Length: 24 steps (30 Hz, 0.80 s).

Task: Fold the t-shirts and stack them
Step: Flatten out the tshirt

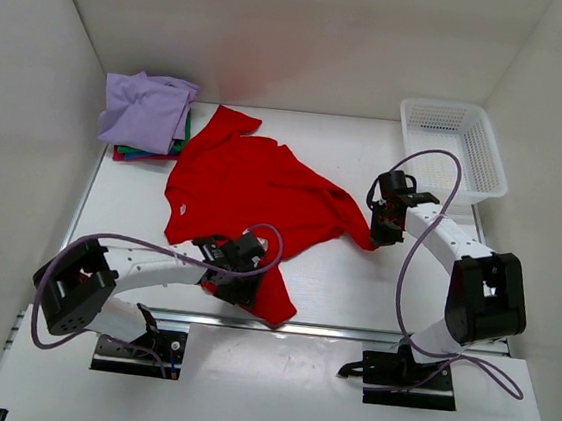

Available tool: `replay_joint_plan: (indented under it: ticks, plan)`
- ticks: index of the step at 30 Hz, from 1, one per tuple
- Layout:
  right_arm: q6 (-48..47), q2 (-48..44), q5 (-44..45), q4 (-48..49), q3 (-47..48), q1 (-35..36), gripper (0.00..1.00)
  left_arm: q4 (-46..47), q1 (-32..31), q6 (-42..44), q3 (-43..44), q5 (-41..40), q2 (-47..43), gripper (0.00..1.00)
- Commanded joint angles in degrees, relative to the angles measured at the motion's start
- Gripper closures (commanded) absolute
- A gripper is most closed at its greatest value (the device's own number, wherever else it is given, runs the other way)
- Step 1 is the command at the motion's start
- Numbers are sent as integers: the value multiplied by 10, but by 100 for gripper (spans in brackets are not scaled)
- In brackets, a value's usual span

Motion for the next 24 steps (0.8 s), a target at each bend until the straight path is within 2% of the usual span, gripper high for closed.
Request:
replay_joint_plan:
  ticks: [1, 2, 3, 4, 7, 12, 13, 17, 19, 21, 22, 24]
  plan:
    - [-1, -27, -2, 20, 5, -9, 100, -2, 19, 11, -8, -66, 3, 49]
    - [2, -30, -6, 18, 4, -9, 100, -3, 28, 19, -8, -80, 4, 62]
    - [-2, -28, -8, 16, -1, -9, 100, -4, 40, 21, -8, -90, -3, 89]
    - [-4, -32, -8, 20, 1, -6, 100, -12, 46, 30, -5, -110, -12, 100]
    - [-2, -29, -8, 21, -1, -8, 100, -58, 101, 74, 22, -156, -39, 100]
    - [-4, -33, -13, 19, -4, -7, 100, -142, 255, 192, 119, -216, -61, 100]
    - [-4, -34, -15, 18, -3, -5, 100, -151, 268, 214, 148, -231, -56, 100]
    - [-2, -24, -15, 17, 1, -4, 100, -163, 202, 234, 263, -250, 23, 100]
    - [-1, -23, -17, 15, 6, 1, 100, -152, 164, 234, 296, -167, 67, 100]
    - [1, -17, -13, 15, 8, 2, 100, -108, 132, 230, 304, -83, 91, 93]
    - [3, -16, -13, 12, 9, 9, 100, -99, 131, 217, 297, -46, 95, 89]
    - [1, -16, -13, 11, 10, 7, 100, -51, 150, 178, 251, -4, 71, 86]
